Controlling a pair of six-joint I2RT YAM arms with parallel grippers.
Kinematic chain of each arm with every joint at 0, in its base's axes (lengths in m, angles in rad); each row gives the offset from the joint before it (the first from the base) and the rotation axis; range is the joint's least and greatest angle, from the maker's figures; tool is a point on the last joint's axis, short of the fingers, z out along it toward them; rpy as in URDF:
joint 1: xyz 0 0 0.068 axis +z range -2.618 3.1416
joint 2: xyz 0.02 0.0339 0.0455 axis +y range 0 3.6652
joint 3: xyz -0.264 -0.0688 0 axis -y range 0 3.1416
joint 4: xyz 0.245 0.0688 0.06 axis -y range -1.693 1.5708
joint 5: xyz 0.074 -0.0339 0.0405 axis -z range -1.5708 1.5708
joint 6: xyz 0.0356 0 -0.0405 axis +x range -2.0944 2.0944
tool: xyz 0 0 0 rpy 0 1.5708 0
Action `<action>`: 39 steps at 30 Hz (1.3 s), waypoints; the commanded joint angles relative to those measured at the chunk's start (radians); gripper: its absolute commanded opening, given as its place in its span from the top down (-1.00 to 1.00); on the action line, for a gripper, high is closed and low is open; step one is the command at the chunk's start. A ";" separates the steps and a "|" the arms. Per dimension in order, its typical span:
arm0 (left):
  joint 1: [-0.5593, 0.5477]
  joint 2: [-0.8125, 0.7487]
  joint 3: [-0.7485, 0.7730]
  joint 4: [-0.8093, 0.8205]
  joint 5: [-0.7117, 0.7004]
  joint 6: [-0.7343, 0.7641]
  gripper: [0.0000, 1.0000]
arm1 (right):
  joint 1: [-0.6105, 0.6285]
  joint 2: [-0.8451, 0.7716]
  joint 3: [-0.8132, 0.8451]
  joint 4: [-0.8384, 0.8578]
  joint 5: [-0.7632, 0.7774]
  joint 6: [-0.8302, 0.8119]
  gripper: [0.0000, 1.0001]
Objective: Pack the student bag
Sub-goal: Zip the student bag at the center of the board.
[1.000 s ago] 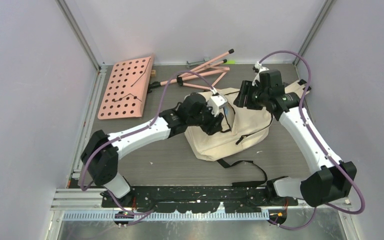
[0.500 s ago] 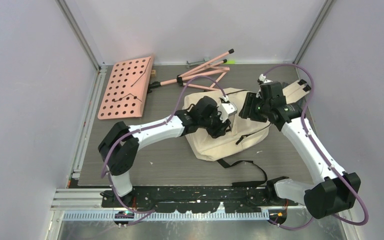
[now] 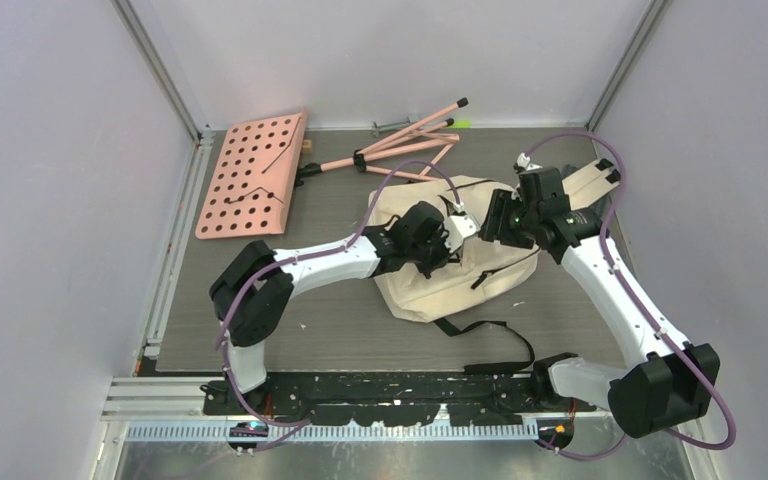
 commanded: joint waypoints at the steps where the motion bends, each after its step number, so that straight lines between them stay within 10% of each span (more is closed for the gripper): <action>1: 0.001 -0.016 0.036 0.027 -0.108 0.004 1.00 | 0.000 -0.031 -0.019 -0.006 0.002 -0.004 -0.14; 31: 0.096 -0.058 0.190 0.002 -0.034 -0.260 1.00 | 0.155 0.071 -0.126 0.274 -0.063 -0.129 -0.10; 39: 0.115 -0.056 0.187 0.032 0.001 -0.299 1.00 | 0.187 0.124 -0.155 0.310 0.073 -0.173 0.39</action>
